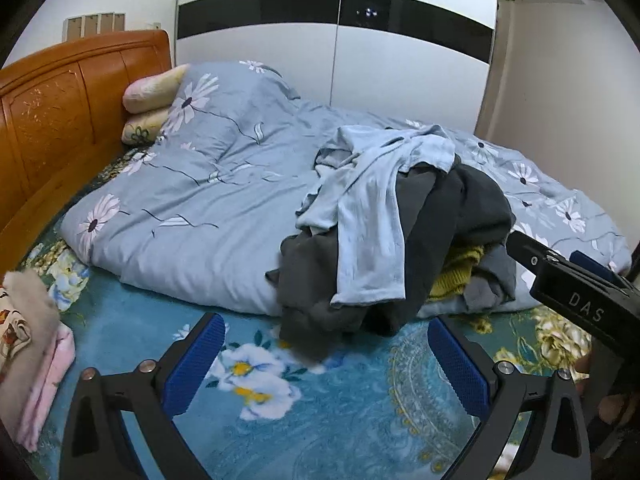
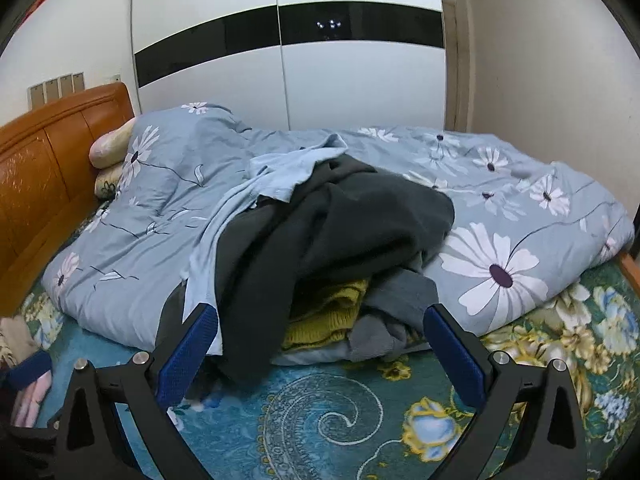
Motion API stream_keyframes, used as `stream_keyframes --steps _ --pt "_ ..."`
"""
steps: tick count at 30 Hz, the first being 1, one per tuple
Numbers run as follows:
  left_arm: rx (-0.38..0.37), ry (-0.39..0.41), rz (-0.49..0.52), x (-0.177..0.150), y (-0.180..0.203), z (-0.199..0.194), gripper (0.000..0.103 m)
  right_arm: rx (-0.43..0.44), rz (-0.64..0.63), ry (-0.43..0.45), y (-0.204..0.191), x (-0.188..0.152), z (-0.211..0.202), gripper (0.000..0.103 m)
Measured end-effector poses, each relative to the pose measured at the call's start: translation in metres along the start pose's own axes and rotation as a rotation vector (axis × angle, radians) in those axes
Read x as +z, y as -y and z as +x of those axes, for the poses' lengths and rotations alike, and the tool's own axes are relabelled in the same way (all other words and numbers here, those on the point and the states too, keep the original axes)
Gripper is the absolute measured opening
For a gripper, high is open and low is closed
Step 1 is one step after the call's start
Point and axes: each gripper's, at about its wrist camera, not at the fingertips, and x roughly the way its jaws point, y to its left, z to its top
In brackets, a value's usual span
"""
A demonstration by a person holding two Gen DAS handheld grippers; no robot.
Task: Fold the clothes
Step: 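Move both grippers toward the clothes pile on the bed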
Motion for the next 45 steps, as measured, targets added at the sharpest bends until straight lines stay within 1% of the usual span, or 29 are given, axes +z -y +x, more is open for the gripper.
stream_keyframes --steps 3,5,7,10,12,15,19,23,27,31,34,41,43,45 --pt "-0.016 0.002 -0.037 0.0 -0.003 0.007 0.103 0.002 -0.047 0.0 0.003 0.0 0.002 0.103" --pt "-0.027 0.004 -0.062 0.0 -0.005 0.011 0.103 -0.02 -0.099 -0.025 0.002 0.002 0.016 0.103" --pt "-0.038 0.006 -0.087 0.001 -0.007 0.015 0.103 -0.01 -0.122 -0.042 -0.003 0.001 0.02 0.103" --pt "-0.053 0.007 -0.115 0.0 -0.009 0.022 0.103 0.008 -0.113 -0.041 -0.006 -0.004 0.028 0.103" --pt "-0.06 0.005 -0.116 -0.001 -0.009 0.025 0.103 0.04 -0.074 -0.071 0.012 0.002 0.047 0.103" --pt "-0.071 0.003 -0.117 -0.002 -0.009 0.031 0.103 0.057 -0.073 -0.09 0.008 -0.005 0.052 0.103" --pt "-0.084 0.0 -0.118 -0.004 -0.009 0.038 0.103 0.047 -0.104 -0.114 0.001 -0.018 0.059 0.103" --pt "-0.081 0.011 -0.091 -0.003 -0.006 0.039 0.103 0.068 -0.093 -0.125 -0.001 -0.024 0.062 0.103" --pt "-0.105 -0.009 -0.111 -0.001 -0.01 0.041 0.103 0.087 -0.099 -0.139 -0.005 -0.026 0.066 0.103" --pt "-0.138 -0.016 -0.156 -0.001 -0.016 0.042 0.103 0.11 -0.11 -0.146 -0.008 -0.028 0.067 0.103" --pt "-0.136 -0.019 -0.184 -0.002 -0.02 0.042 0.103 0.114 -0.122 -0.148 -0.01 -0.03 0.067 0.103" --pt "-0.123 -0.027 -0.194 -0.001 -0.026 0.042 0.103 0.139 -0.114 -0.176 -0.014 -0.032 0.071 0.103" --pt "-0.131 -0.031 -0.207 -0.001 -0.029 0.042 0.103 0.144 -0.117 -0.184 -0.015 -0.035 0.072 0.103" --pt "-0.118 -0.031 -0.206 -0.001 -0.031 0.043 0.103 0.146 -0.123 -0.184 -0.017 -0.036 0.072 0.103"
